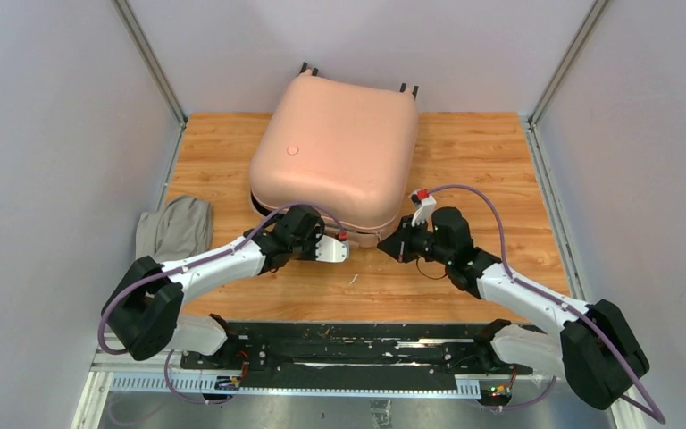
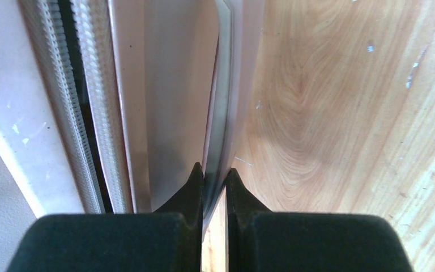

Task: Pack the luggage
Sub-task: Zip the luggage at the center of the board.

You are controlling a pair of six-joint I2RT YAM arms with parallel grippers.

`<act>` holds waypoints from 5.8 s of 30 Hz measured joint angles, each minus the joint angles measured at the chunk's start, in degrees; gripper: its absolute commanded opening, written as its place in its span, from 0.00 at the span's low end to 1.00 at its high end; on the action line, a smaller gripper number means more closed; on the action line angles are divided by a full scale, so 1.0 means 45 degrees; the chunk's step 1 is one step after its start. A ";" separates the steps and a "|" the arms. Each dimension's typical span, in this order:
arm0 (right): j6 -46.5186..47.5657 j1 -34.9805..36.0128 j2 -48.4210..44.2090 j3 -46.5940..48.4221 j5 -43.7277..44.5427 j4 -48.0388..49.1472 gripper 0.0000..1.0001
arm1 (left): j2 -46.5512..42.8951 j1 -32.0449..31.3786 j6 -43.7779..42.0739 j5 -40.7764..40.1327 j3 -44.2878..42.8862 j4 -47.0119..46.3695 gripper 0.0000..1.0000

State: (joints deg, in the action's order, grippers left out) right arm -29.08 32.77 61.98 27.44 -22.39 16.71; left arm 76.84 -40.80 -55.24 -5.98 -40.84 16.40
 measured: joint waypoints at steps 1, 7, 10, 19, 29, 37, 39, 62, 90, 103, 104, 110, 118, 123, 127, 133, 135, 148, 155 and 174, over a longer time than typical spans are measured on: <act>-0.0063 0.0204 -0.0010 -0.0049 0.0151 0.0068 0.00 | 0.0000 -0.0092 0.0112 -0.0029 -0.0034 0.0097 0.00; -0.0384 0.1103 0.0772 -0.0063 0.0539 0.0685 0.00 | 0.0024 -0.0729 0.0884 0.0155 -0.0568 0.1326 0.00; -0.0602 0.1175 0.1059 -0.0063 0.0670 0.0850 0.00 | 0.0083 -0.1030 0.1311 0.0491 -0.0947 0.2127 0.02; -0.1273 0.1064 -0.0418 0.0058 0.1613 -0.1015 0.55 | -0.1073 -0.1768 0.2278 0.1851 -0.2035 0.3745 0.65; -0.1685 -0.1637 -0.4075 0.1015 0.2327 -0.5513 0.64 | -0.3376 0.0029 0.2710 0.3065 -0.4794 0.8019 0.66; -0.2327 -0.4886 -0.2438 0.3565 0.2822 -0.7072 0.54 | -0.1603 0.6761 0.2487 0.4789 -0.7577 0.9661 0.60; -0.2521 -0.5411 -0.0976 0.4313 0.3172 -0.7179 0.54 | -0.0908 0.8325 0.2701 0.5474 -0.7941 0.9627 0.59; -0.1399 -0.4639 1.4688 1.9467 0.2327 -0.9933 0.53 | -0.0665 1.1123 0.7023 0.4959 -0.2531 0.3735 0.60; 0.0525 -0.4619 0.0976 0.3735 -0.0384 -0.5552 0.75 | -0.3750 1.0822 0.5741 0.6552 -0.1472 0.5882 0.67; 0.1394 -0.2341 0.2875 0.2370 -0.1141 -0.1574 0.54 | -0.2458 1.1336 0.6533 0.5474 -0.2215 0.5877 0.70; 0.1433 -0.2331 0.3094 0.2370 -0.1137 -0.1365 0.52 | -0.2307 1.1346 0.6625 0.5391 -0.2215 0.5824 0.71; 0.1622 -0.2268 0.3347 0.2365 -0.1122 -0.0321 0.42 | -0.1676 1.1370 0.6941 0.5076 -0.2205 0.5474 0.70; 0.1753 -0.2191 0.3356 0.2331 -0.1122 -0.0160 0.27 | -0.1768 1.1375 0.7383 0.5659 -0.1399 0.3963 0.68; 0.1744 -0.2191 0.3395 0.2307 -0.1122 -0.0160 0.08 | -0.1778 1.1375 0.7441 0.6275 -0.0913 0.3293 0.65; 0.1681 -0.2059 0.3356 0.2191 -0.1190 0.0112 0.00 | -0.1715 1.1375 0.7490 0.6717 -0.0850 0.2744 0.62; 0.1647 -0.1792 0.3128 0.1899 -0.0918 0.0476 0.00 | -0.1943 1.1380 0.7966 0.7679 -0.0209 0.1982 0.59; 0.1656 -0.1574 0.3060 0.1899 -0.0685 0.0461 0.00 | -0.2341 1.1424 0.8160 0.7922 0.0141 0.1744 0.58; 0.1715 0.1292 0.2676 0.1987 0.2365 0.0073 0.00 | -0.2987 1.1030 0.7917 0.8325 0.0918 0.1365 0.54; 0.1700 0.2754 0.3225 0.2681 0.3789 -0.0112 0.00 | -0.2977 1.0666 0.7606 0.8019 0.0918 0.1379 0.51; 0.1554 0.6198 0.6057 0.5017 0.5328 0.0816 0.00 | -0.3007 0.9088 0.7276 0.8364 0.0923 0.1705 0.50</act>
State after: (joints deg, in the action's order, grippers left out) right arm -22.09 60.66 89.23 50.02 1.58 20.38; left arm 63.31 0.10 -22.50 31.66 -36.69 24.08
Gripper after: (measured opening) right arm 0.009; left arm 0.501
